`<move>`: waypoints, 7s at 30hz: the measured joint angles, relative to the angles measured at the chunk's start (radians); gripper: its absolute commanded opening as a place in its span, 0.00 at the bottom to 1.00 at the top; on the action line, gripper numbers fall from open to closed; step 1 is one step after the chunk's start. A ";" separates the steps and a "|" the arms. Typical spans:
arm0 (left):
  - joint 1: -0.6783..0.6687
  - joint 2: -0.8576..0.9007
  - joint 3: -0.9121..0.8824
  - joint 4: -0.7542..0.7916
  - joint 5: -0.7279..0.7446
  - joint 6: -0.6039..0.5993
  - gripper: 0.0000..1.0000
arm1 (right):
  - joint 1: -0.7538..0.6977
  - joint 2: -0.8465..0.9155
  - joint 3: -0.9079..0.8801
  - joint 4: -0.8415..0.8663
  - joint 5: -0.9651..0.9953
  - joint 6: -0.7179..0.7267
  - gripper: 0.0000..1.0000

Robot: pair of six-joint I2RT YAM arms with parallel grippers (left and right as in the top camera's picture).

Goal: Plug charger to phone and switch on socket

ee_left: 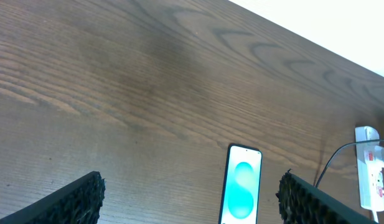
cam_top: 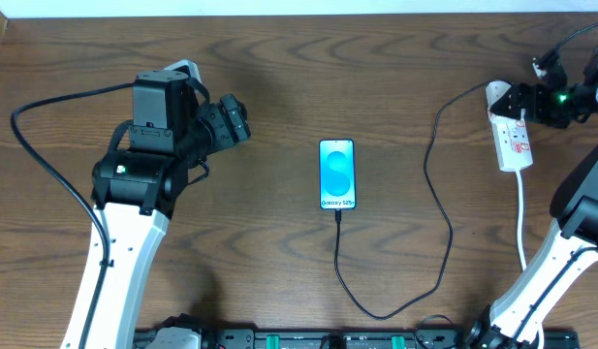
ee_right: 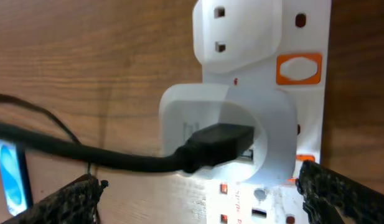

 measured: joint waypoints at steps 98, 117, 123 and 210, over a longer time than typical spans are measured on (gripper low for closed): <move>0.000 0.000 0.000 0.000 0.000 0.000 0.89 | 0.065 0.000 -0.011 0.027 0.125 0.104 0.99; 0.000 0.000 0.000 0.000 0.000 0.000 0.89 | 0.061 -0.009 -0.043 0.052 0.108 0.103 0.99; 0.000 0.000 0.000 0.000 0.000 0.000 0.89 | 0.060 -0.017 -0.063 0.068 0.102 0.103 0.99; 0.000 -1.090 -0.628 0.082 -0.394 0.003 0.89 | -0.015 -0.606 -0.063 -0.086 0.175 0.274 0.99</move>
